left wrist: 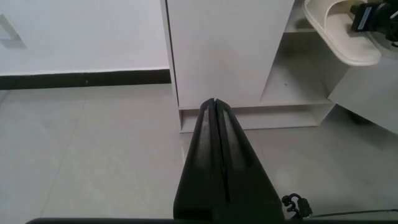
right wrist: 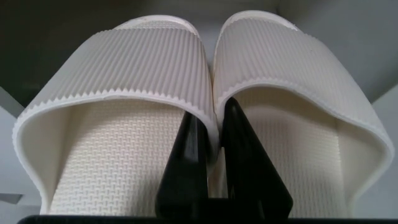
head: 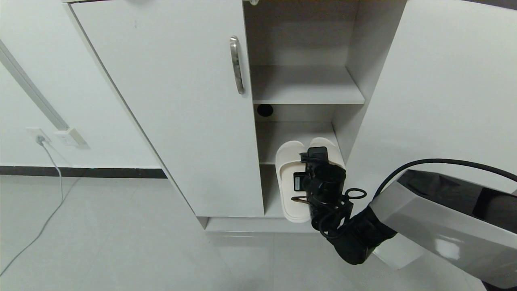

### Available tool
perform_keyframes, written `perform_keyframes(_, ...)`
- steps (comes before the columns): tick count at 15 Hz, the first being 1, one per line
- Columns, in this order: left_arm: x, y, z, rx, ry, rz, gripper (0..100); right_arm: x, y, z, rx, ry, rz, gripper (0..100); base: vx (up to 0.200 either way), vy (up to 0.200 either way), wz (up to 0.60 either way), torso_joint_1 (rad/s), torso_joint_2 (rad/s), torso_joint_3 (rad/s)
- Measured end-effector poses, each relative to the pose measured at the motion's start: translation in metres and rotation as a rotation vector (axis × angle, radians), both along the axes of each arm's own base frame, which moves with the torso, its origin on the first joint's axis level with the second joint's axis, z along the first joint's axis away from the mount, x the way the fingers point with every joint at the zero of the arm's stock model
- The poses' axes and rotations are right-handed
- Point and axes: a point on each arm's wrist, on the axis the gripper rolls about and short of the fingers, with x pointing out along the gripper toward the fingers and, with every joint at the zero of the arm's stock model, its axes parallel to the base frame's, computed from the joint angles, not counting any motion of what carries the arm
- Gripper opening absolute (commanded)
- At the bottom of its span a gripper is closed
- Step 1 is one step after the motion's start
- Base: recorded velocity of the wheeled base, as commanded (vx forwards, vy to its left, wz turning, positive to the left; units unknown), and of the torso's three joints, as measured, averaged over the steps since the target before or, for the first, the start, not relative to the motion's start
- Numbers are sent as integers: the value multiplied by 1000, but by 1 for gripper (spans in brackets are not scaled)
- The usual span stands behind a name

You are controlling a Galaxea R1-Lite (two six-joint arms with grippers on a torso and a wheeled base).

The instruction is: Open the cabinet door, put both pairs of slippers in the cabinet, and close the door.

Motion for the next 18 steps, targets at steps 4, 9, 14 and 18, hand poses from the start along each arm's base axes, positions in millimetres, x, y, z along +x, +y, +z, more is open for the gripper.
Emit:
perform_keyframes(4,0,0,0,0,-1,0,0,1,-2,-5,-9,11,-5,0,200,0,0,1,2,1)
perform_keyframes(9,0,0,0,0,0,0,0,5,-5,-9,-16,21,-15,0,200,0,0,1,3,0)
perform_keyframes(14,0,0,0,0,-1,0,0,12,-1,-14,-13,35,-17,0,0,0,0,0,0,0)
perform_keyframes(18,0,0,0,0,-1,0,0,36,-4,-19,-5,53,-52,0,0,0,0,0,0,0)
